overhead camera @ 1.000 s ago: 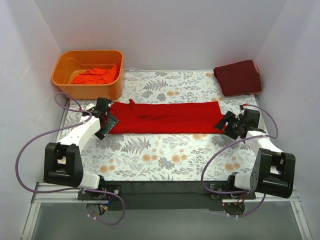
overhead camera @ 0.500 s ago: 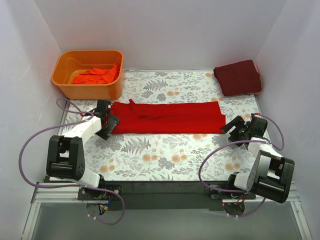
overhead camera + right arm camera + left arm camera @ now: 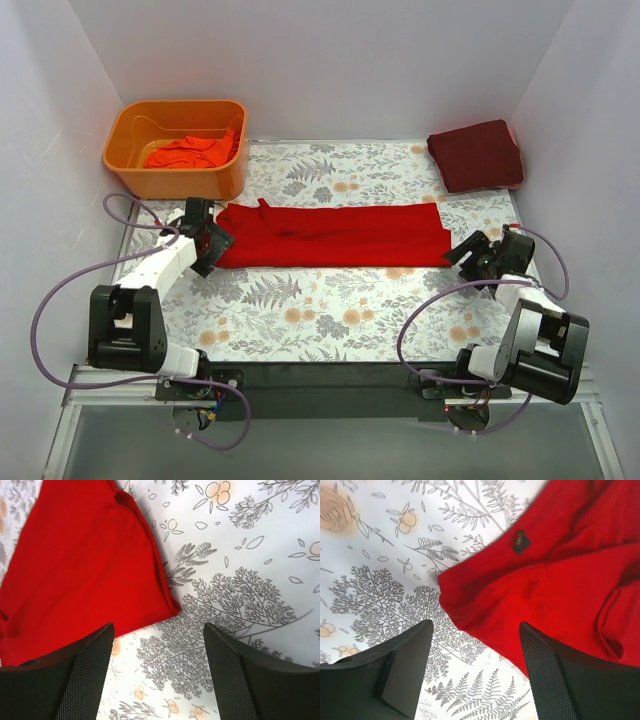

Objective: Fold and stack the t-shirts
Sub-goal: Fold the tshirt

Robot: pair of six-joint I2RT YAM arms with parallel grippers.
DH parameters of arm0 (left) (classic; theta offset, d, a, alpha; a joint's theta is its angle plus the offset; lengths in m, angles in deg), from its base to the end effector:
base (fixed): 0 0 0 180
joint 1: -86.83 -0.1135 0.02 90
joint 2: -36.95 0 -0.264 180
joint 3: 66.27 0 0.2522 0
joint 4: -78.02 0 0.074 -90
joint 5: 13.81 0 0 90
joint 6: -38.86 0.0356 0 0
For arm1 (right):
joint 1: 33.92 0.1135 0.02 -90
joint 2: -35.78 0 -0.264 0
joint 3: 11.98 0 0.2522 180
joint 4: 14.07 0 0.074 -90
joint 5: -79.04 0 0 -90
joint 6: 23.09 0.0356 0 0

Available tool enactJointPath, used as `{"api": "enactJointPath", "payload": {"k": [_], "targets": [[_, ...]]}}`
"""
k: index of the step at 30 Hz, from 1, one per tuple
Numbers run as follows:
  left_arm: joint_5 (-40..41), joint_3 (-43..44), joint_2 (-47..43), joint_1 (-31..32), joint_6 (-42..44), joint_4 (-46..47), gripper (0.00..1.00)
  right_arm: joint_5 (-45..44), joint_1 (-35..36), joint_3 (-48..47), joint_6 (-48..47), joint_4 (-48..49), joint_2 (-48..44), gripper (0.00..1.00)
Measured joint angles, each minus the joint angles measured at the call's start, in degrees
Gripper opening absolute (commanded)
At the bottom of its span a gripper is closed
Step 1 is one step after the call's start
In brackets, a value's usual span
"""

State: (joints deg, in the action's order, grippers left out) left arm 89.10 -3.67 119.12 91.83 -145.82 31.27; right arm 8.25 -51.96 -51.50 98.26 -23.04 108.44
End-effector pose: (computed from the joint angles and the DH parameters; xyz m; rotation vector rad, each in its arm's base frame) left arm 0.2650 -0.0152 0.1910 -1.9464 1.8666 -0.2352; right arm 0.2245 -0.0608 0.1555 0.8043 2.1631 0.5052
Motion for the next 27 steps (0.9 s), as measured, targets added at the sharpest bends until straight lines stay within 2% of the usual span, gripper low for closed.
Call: {"api": "enactJointPath", "payload": {"k": [7,15,21,27], "targets": [[1.11,4.85,-0.85,0.42,10.78,-1.77,0.69,-4.15,2.43,-3.80,-4.98,-5.14,-2.32,0.73],[-3.91,8.33,7.08,1.53,23.45,0.55,0.63,-6.03,7.89,-7.63,-8.52,-6.49,-0.44,0.72],[-5.05,9.90,12.92,1.73,27.21,1.53,0.61,-6.23,9.60,-9.35,-10.60,-6.75,1.79,0.72],[-4.96,11.74,13.49,1.73,28.85,2.40,0.61,-6.16,10.12,-9.42,-11.72,-6.97,3.04,0.72]]}}
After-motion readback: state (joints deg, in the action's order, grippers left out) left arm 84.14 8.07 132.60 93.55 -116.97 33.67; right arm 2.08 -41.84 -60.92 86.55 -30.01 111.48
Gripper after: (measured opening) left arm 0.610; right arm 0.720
